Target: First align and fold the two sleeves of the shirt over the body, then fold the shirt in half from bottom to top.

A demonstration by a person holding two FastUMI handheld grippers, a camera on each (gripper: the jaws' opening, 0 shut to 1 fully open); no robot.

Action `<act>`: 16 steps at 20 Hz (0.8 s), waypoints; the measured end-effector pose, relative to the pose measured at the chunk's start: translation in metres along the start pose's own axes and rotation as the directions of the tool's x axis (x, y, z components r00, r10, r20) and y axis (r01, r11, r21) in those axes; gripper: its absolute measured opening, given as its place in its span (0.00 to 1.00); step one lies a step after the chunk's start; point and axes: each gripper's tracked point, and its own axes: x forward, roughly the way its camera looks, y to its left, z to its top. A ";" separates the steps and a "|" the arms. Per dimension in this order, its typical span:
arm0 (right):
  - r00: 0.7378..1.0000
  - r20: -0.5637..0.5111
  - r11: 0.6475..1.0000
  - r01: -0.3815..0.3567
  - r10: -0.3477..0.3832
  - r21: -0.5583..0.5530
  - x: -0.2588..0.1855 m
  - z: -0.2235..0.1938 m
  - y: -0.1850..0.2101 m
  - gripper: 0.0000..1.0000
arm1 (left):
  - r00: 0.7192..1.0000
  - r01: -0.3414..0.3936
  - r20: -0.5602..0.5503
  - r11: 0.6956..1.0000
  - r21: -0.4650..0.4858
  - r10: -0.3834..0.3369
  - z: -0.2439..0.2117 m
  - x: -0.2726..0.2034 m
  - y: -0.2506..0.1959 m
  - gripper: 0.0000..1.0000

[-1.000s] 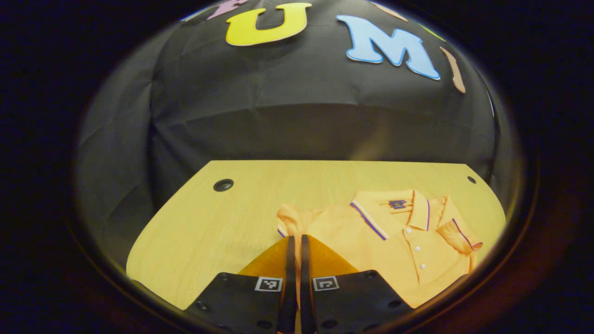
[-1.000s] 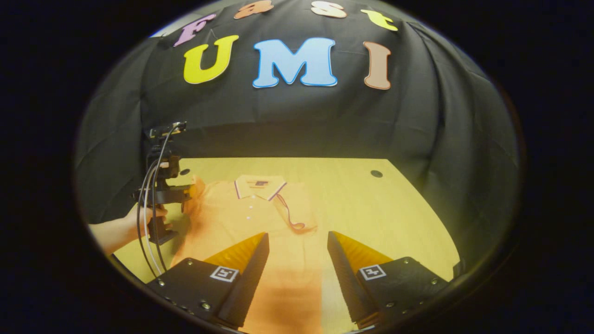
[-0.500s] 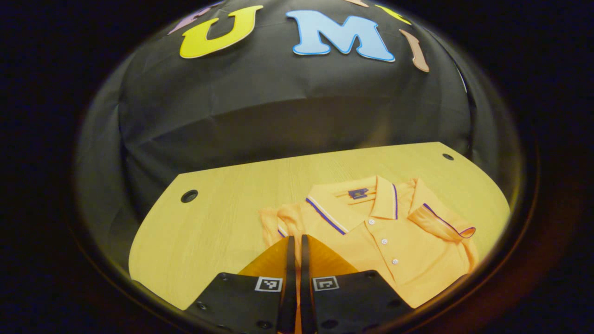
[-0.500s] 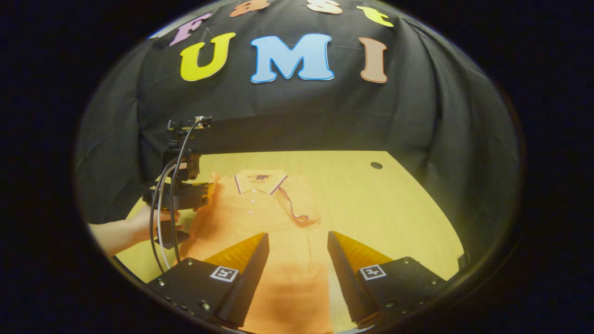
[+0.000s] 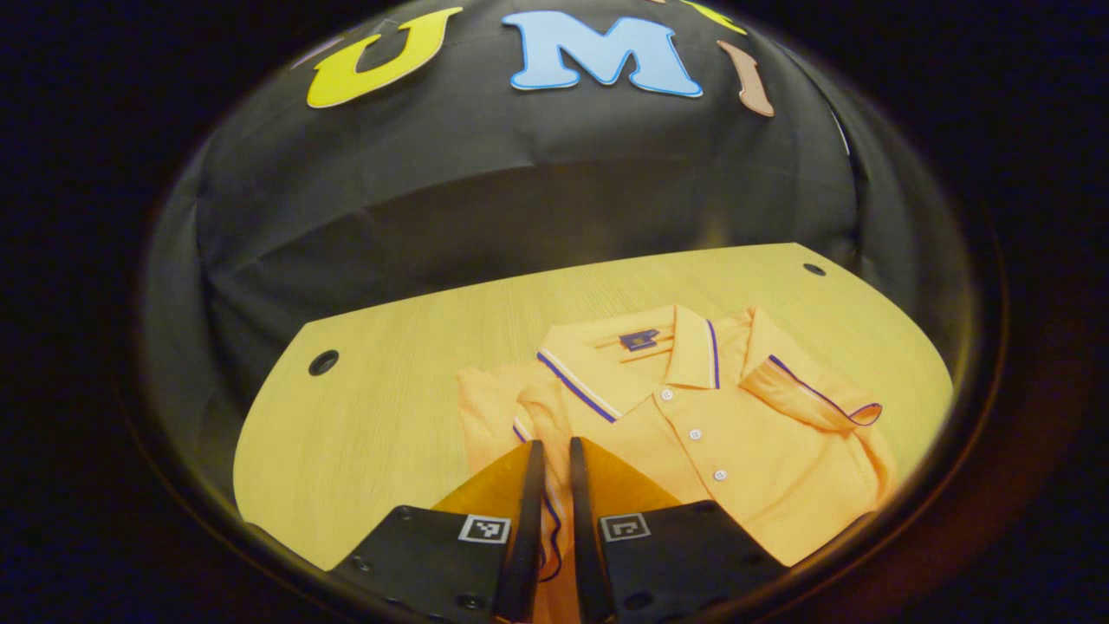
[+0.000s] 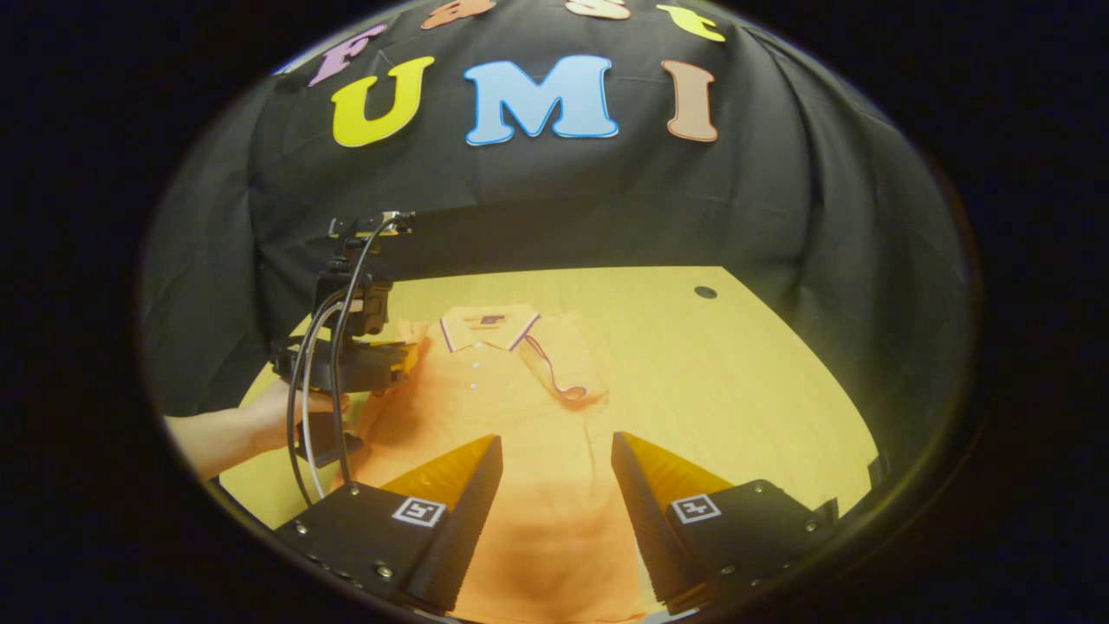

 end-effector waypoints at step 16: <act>0.999 0.011 0.998 -0.053 0.052 0.021 -0.013 -0.045 -0.030 0.97 | 0.998 0.048 0.047 0.999 -0.017 -0.047 -0.026 -0.088 -0.028 0.94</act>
